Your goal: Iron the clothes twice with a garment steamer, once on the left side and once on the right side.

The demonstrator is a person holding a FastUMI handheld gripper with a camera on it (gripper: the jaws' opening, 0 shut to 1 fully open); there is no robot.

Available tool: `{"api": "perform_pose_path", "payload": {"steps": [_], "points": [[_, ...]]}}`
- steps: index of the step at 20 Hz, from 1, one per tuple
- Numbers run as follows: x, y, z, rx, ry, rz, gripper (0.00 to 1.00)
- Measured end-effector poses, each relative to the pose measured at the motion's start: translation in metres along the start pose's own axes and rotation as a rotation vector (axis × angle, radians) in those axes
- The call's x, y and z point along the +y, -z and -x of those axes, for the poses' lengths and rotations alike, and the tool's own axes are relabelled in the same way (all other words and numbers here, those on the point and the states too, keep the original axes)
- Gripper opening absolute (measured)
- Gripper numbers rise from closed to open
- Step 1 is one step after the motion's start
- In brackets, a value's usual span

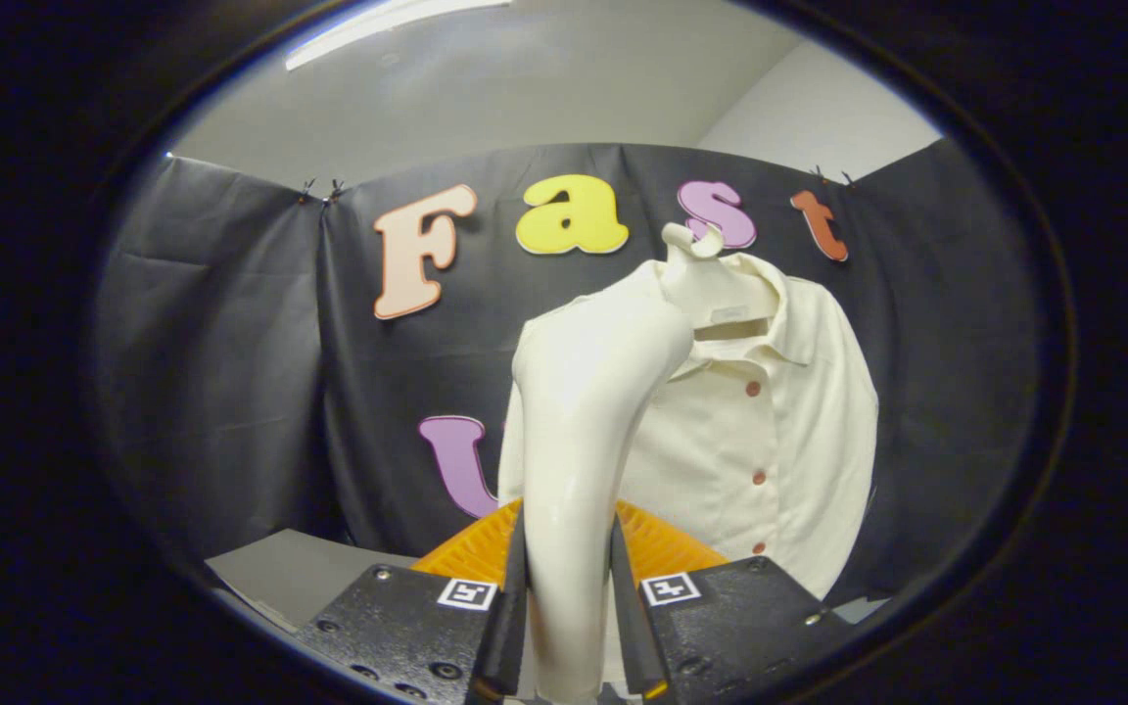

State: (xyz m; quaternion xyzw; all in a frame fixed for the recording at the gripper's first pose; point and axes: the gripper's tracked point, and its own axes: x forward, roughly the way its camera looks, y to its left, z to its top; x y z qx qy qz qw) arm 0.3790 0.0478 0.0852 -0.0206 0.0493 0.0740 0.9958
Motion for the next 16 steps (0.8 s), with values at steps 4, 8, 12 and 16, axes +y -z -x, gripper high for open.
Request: {"api": "perform_pose_path", "payload": {"steps": [4, 8, 12, 16], "points": [[-0.012, 0.020, -0.022, 0.021, 0.006, -0.018, 0.40], [-0.016, 0.034, -0.030, 0.040, -0.016, -0.036, 0.40], [-0.025, 0.042, -0.028, 0.051, -0.021, -0.052, 0.40], [-0.032, 0.066, -0.025, 0.100, -0.035, -0.044, 0.39]]}}
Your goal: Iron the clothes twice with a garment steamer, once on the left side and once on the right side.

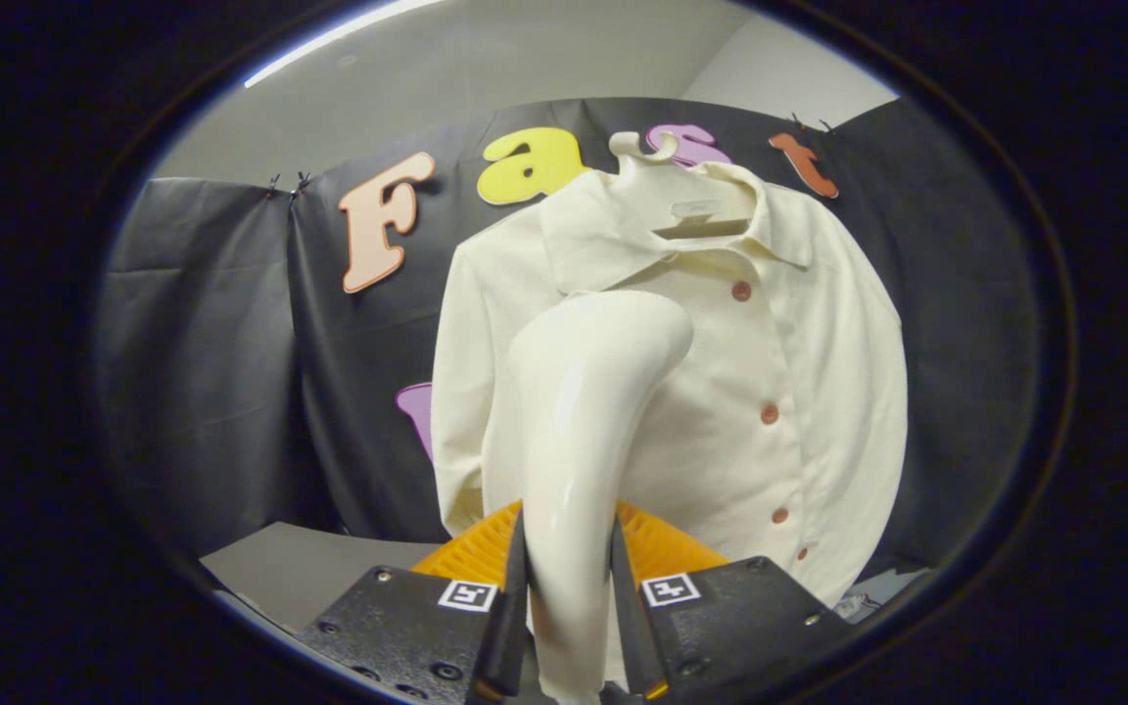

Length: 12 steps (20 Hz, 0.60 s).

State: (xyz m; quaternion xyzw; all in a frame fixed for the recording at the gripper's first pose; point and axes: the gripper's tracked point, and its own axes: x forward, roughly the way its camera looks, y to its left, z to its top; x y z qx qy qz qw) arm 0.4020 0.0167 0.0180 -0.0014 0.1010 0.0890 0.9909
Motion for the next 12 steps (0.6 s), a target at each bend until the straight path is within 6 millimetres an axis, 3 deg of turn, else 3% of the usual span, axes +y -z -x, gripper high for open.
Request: {"api": "perform_pose_path", "payload": {"steps": [12], "points": [[-0.015, 0.084, 0.003, 0.140, -0.058, -0.006, 0.40]]}}
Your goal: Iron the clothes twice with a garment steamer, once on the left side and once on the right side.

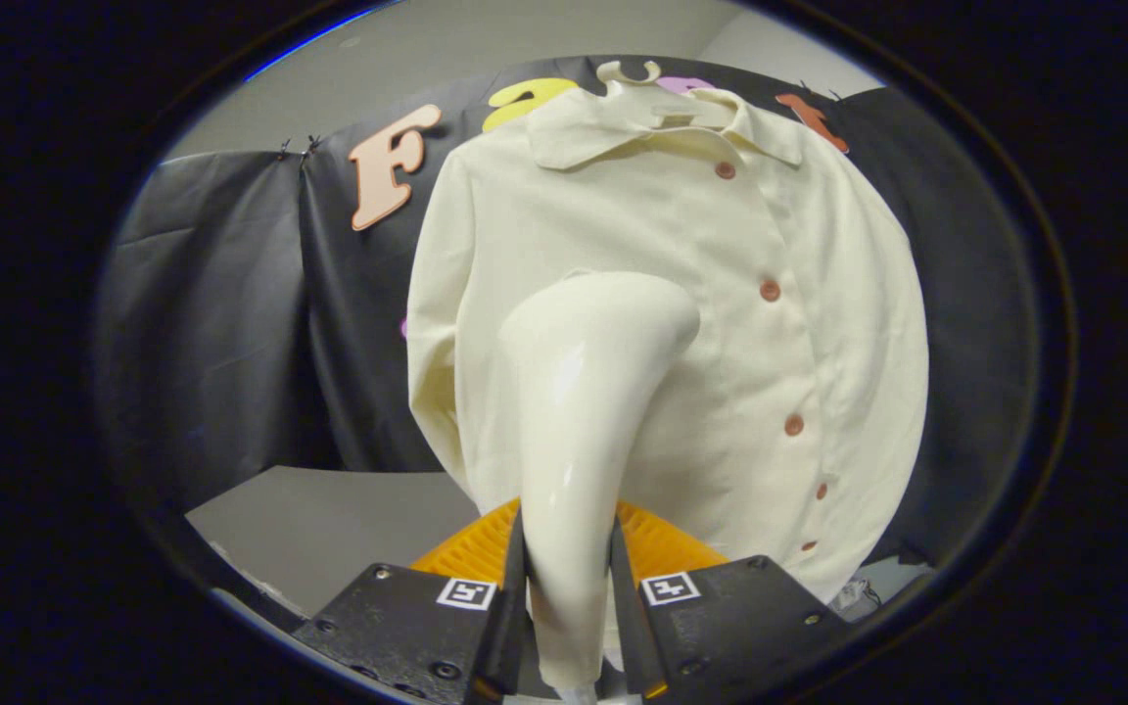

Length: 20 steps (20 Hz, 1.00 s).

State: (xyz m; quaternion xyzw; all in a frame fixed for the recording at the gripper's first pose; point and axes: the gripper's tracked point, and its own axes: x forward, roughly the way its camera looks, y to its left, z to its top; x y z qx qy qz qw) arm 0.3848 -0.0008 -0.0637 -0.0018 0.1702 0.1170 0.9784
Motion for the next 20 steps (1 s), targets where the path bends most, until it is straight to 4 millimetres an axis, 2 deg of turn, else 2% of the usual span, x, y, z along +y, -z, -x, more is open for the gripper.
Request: {"api": "perform_pose_path", "payload": {"steps": [14, 20], "points": [[-0.031, 0.121, -0.003, 0.146, -0.049, -0.040, 0.40], [-0.043, 0.182, 0.000, 0.210, -0.062, -0.088, 0.40]]}}
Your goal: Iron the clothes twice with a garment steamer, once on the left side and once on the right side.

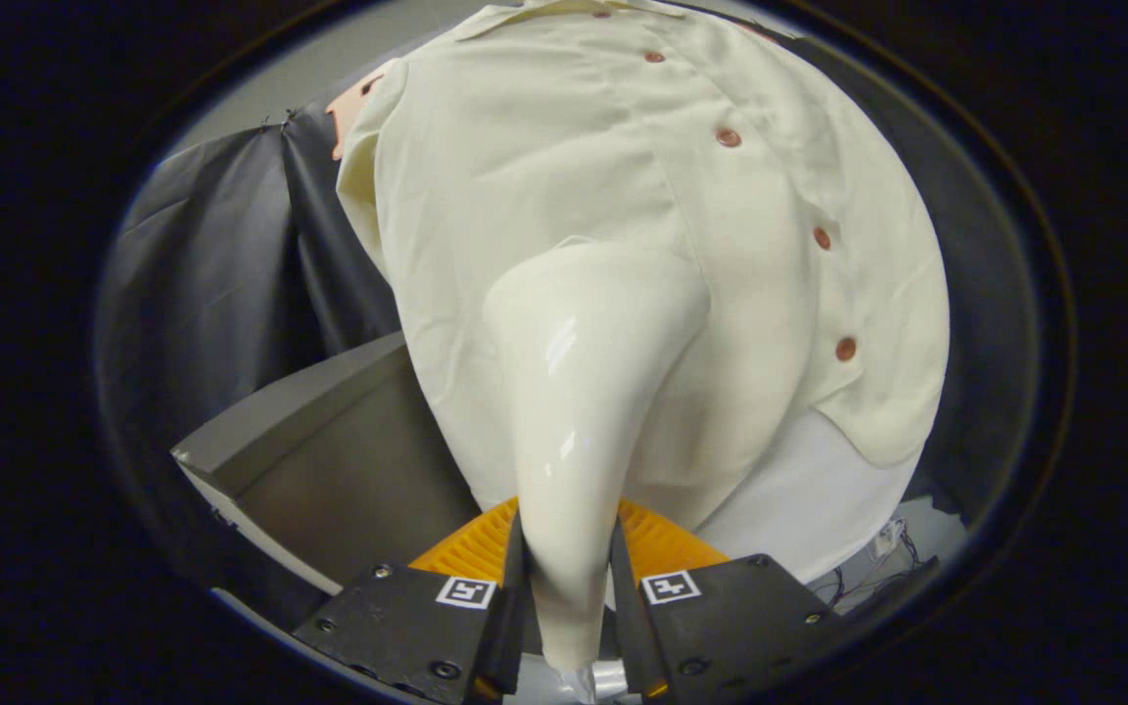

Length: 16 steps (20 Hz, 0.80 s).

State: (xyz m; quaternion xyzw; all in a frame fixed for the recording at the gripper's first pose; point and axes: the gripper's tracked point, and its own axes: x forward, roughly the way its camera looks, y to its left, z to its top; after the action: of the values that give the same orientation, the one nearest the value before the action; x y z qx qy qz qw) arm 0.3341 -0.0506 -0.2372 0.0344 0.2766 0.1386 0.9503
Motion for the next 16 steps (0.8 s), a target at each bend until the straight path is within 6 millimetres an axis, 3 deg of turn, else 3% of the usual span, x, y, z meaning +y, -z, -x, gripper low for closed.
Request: {"api": "perform_pose_path", "payload": {"steps": [8, 13, 16], "points": [[0.003, 0.081, -0.028, 0.107, -0.039, -0.038, 0.40], [0.002, 0.091, -0.027, 0.124, -0.042, -0.074, 0.40], [0.003, 0.086, -0.025, 0.138, -0.028, -0.055, 0.40]]}}
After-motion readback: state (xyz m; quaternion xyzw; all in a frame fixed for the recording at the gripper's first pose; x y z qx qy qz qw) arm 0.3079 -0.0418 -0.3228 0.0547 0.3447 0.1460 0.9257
